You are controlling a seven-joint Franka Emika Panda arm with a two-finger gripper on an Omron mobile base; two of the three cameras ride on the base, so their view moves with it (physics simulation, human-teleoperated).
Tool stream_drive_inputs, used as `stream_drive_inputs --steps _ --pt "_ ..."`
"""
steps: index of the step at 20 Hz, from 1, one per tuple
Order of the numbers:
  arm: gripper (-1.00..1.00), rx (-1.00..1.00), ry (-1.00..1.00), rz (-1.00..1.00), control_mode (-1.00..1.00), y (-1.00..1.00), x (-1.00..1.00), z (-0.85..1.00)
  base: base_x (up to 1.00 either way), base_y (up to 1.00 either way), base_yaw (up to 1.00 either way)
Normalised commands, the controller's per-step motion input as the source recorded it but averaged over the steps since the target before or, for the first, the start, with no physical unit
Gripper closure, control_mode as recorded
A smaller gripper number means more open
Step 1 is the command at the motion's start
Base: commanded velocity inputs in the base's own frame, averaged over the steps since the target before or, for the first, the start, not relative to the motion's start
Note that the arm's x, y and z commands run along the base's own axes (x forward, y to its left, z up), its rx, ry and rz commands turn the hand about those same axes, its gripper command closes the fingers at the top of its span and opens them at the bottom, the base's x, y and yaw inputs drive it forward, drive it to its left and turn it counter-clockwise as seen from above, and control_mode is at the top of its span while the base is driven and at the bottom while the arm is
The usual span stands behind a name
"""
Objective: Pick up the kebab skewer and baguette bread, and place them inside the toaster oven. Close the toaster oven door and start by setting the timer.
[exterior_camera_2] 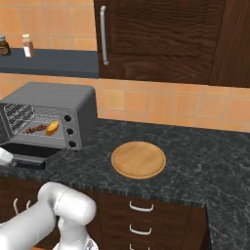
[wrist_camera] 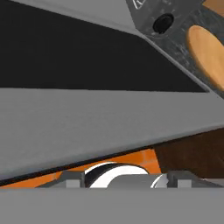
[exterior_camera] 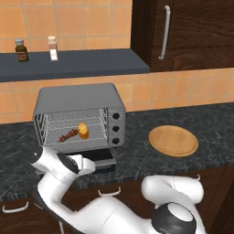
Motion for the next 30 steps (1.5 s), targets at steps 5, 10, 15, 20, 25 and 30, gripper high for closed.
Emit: stream_drive_inputs --steps 5,10,15,20,25,30 --pt "-1.0 0.01 -0.16 0.0 -1.0 -0.1 1.0 0.01 0.0 0.0 0.0" --pt "-1.0 0.0 -0.23 0.0 -1.0 -0.15 1.0 -0.3 0.0 0.0 0.0" --pt "-1.0 0.0 -0.48 0.11 -1.0 -0.47 0.84 -0.75 0.0 0.0 0.0" --pt "-1.0 0.04 -0.54 0.25 -1.0 -0.82 0.79 -0.75 0.0 0.0 0.0" --pt "-1.0 0.15 -0.32 0.28 -1.0 -0.92 0.98 -0.28 0.0 0.0 0.0" --pt "-1.0 0.18 -0.05 0.22 -1.0 -0.49 1.0 0.0 0.0 0.0 0.0"
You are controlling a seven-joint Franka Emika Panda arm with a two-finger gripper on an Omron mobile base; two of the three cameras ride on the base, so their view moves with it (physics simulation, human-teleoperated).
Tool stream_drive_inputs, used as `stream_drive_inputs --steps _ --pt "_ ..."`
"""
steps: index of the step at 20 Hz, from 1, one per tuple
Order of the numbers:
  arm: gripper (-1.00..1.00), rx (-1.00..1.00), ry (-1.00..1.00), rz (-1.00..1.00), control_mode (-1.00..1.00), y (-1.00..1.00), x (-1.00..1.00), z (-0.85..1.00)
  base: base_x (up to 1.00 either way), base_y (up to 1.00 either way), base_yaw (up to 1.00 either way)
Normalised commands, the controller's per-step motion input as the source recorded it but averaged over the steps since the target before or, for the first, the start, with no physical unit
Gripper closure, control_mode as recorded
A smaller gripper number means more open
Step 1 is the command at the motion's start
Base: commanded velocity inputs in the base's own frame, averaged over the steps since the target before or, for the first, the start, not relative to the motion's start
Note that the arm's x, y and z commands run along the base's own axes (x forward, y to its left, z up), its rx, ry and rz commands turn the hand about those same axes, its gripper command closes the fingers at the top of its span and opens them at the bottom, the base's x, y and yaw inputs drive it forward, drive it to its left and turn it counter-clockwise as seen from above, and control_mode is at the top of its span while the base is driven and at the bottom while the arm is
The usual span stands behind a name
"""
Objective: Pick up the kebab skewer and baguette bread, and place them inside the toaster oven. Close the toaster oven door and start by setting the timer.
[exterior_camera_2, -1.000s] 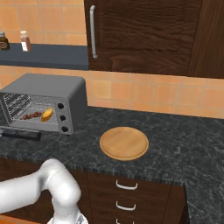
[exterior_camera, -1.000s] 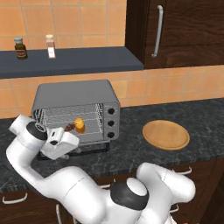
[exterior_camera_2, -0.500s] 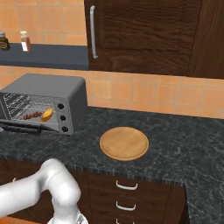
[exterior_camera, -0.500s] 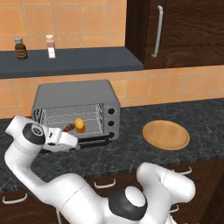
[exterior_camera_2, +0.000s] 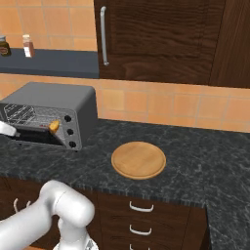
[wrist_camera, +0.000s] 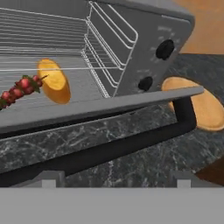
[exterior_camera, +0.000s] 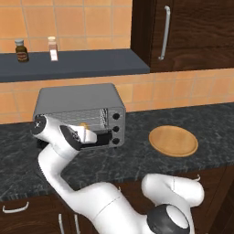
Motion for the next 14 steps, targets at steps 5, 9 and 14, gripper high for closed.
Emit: stream_drive_inputs --steps 5,9,14 --pt "-1.0 0.12 0.0 0.18 -1.0 -0.15 1.0 -0.05 0.0 0.0 0.0" --pt "-1.0 0.04 0.0 0.15 -1.0 0.0 1.0 -0.23 0.0 0.0 0.0" --pt "-1.0 0.01 0.0 0.14 -1.0 0.0 0.96 -0.6 0.0 0.0 0.0"
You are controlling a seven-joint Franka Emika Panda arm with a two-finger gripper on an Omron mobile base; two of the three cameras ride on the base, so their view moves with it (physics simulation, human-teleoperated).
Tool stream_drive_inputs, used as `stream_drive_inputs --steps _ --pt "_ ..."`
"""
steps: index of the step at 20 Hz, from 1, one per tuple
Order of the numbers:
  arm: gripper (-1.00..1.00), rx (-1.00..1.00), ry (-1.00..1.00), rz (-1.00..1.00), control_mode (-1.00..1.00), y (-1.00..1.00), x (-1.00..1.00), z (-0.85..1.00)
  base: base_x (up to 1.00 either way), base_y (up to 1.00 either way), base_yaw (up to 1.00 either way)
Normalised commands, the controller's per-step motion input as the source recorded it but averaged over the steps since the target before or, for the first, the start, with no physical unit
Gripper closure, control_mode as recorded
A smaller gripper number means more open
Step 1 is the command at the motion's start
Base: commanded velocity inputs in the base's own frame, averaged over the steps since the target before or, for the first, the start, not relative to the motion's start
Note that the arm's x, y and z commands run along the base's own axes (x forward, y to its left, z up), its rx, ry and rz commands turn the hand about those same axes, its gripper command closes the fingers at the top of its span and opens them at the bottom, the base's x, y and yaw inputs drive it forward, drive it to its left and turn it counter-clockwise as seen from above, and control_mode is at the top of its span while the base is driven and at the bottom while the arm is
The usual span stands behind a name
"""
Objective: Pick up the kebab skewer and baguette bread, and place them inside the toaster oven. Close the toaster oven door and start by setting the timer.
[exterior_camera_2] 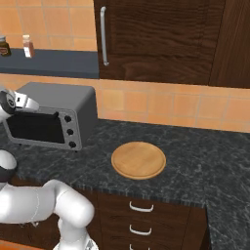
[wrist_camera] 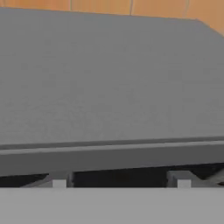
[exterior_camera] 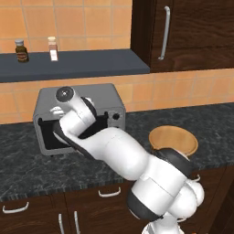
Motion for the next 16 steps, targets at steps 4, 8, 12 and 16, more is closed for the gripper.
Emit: stream_drive_inputs --steps 4,8,12,16 --pt "-1.0 0.0 0.0 0.15 -1.0 0.0 0.69 -0.91 0.0 0.0 0.0" --pt "-1.0 0.05 0.01 0.13 -1.0 0.0 0.16 -0.22 0.0 0.0 0.0" --pt "-1.0 0.05 0.0 0.09 -1.0 -0.08 -0.02 0.35 0.0 0.0 0.0" --pt "-1.0 0.01 -0.01 0.08 -1.0 -0.29 -0.43 0.36 0.0 0.0 0.0"
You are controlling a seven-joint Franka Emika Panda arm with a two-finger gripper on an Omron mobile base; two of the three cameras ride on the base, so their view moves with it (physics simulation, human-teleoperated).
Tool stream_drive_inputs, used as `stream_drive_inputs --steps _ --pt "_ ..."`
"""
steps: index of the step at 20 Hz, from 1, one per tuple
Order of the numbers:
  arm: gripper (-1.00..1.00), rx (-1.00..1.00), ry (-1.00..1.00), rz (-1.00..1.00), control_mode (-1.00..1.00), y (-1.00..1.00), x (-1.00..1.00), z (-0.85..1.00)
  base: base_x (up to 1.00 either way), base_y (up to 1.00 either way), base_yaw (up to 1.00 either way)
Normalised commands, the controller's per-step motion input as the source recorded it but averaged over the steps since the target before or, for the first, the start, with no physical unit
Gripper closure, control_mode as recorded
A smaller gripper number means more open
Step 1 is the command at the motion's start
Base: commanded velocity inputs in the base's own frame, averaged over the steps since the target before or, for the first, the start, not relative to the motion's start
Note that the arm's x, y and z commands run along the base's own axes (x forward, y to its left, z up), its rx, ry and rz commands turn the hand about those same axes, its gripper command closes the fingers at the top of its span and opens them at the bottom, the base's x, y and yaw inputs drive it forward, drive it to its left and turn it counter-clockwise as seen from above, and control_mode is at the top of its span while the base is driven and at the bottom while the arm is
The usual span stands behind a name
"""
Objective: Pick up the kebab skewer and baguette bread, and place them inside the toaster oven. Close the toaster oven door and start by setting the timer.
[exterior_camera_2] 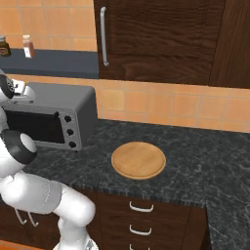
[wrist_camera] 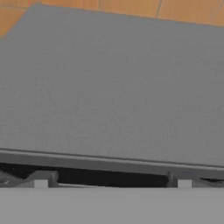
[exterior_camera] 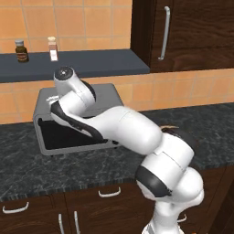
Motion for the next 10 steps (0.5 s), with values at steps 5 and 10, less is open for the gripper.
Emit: stream_drive_inputs --steps 5,10 --pt "-1.0 0.0 0.0 0.07 -1.0 -0.48 -0.99 0.01 0.0 0.0 0.0" --pt "-1.0 0.0 0.0 0.08 -1.0 -0.73 -0.7 -0.33 0.0 0.0 0.0"
